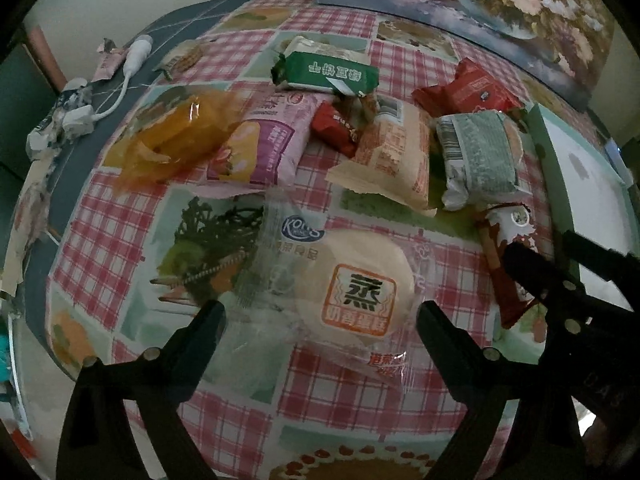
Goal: Organize snacks
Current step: 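Move right gripper to red-white milk biscuit box while left gripper moves to round bun pack, then close right gripper on the milk biscuit box while left gripper grasps the bun pack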
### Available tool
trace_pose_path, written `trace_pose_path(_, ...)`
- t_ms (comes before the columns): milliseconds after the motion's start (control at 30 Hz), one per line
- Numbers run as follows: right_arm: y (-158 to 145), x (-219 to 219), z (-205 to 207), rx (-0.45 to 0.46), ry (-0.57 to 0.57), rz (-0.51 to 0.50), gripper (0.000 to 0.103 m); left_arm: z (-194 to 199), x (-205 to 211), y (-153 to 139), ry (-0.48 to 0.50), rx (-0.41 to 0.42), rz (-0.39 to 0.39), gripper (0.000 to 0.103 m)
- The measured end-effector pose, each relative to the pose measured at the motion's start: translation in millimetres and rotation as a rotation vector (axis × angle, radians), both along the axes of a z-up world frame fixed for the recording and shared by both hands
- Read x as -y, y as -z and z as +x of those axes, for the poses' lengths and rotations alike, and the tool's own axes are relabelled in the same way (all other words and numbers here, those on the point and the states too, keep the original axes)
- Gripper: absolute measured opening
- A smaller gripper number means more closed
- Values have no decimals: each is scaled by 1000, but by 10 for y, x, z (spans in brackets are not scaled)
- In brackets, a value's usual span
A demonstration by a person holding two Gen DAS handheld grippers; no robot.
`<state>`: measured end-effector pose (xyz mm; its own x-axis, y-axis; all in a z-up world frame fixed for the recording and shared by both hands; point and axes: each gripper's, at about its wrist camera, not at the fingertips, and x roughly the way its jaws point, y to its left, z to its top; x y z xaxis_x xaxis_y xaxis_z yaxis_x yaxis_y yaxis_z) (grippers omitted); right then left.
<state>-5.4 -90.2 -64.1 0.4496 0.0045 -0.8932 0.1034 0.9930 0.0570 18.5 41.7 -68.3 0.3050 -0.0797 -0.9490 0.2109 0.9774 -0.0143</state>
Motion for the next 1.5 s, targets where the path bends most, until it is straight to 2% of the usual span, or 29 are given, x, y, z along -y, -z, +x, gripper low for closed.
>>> trace_pose_path(167, 129, 159, 3, -51, 58, 78, 73, 43, -88, 52, 1, 0, -34, 96)
trace_pose_path(200, 150, 179, 14, -58, 65, 85, 68, 53, -125, 58, -3, 1, -46, 96)
trace_pose_path(267, 213, 211, 34, -79, 75, 102, 65, 81, -193, 63, -15, 1, -63, 96)
trace_pose_path(500, 269, 190, 76, -96, 64, 78, 60, 157, -431, 77, -36, 15, -98, 96)
trace_pose_path(733, 307, 98, 104, -99, 48, 37, 60, 184, -367, 52, 55, 52, -27, 96)
trace_pose_path(967, 304, 45, 121, -103, 37, 15, 60, 249, -93, 41, 204, 98, 109, 97)
trace_pose_path(1167, 312, 18, 94, -103, 36, 13, 60, 260, -104, 62, 186, 70, 96, 96)
trace_pose_path(1267, 275, 47, 56, -99, 38, 15, 48, 234, -114, 25, 176, 82, 87, 82)
trace_pose_path(1333, 261, 74, 41, -99, 40, 25, 45, 230, -127, -11, 165, 81, 68, 71)
trace_pose_path(1500, 208, 116, 1, -87, 39, 47, 42, 162, -119, -63, 146, 84, 82, 65)
